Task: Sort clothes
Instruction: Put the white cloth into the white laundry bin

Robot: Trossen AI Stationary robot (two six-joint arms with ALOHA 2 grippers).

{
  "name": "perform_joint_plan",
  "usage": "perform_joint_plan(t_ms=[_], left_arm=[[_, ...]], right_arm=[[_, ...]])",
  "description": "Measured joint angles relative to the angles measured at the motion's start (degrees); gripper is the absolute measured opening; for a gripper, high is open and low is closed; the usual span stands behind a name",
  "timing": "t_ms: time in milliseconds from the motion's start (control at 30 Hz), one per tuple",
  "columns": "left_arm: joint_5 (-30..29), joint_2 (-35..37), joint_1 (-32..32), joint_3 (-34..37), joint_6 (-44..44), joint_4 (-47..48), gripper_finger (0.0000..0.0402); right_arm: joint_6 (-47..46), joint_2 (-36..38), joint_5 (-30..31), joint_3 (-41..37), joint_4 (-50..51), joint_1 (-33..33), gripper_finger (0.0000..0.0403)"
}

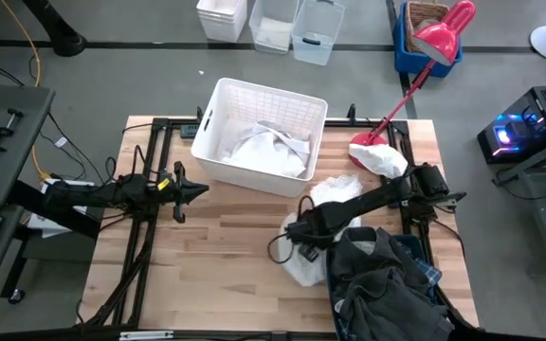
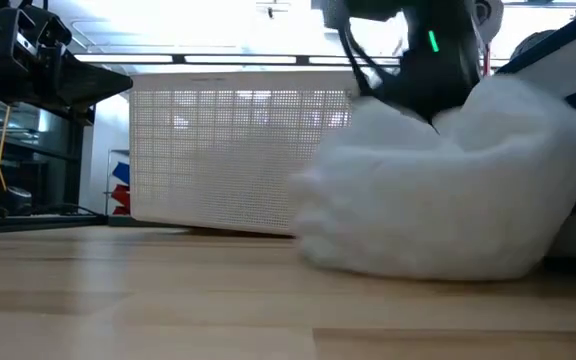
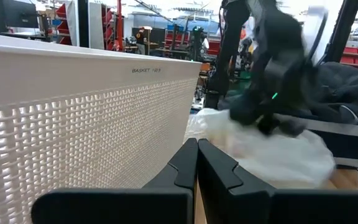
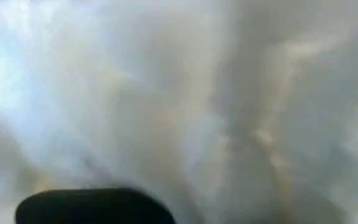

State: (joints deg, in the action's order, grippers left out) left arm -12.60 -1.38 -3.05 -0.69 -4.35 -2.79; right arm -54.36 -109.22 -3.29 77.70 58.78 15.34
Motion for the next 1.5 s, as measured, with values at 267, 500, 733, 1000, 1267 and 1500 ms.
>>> perform_joint_plan(t_ms=[267,500,733,1000,1267,1500], left_arm=[[0.0,0.0,0.0,0.0,0.0,0.0,0.0000],[0.0,0.0,0.0,0.0,0.0,0.1,0.0000],[0.0,-0.2,0.0,0.0,0.0,0.1,0.0000],[0.0,-0.5,0.0,0.0,0.0,0.0,0.0000],[0.0,-0.5,0.0,0.0,0.0,0.0,0.0000],[0.0,-0.5,0.0,0.0,0.0,0.0,0.0000]], right_arm=[[29.1,1.2,-12.2,29.0,9.6,0.0,0.0028],[38.2,1.4,-16.6,56.6,4.6,-5.1,0.0028],[43.0,14.5,-5.0,50.1,-25.3,-14.8,0.0028],[48.3,16.8,3.7,50.2,-35.3,-24.3,0.0028],[43.5,6.8,1.9,50.0,-28.1,-31.4,0.0028],[35.3,-5.0,10.1,50.0,-22.3,-35.3,0.0028]])
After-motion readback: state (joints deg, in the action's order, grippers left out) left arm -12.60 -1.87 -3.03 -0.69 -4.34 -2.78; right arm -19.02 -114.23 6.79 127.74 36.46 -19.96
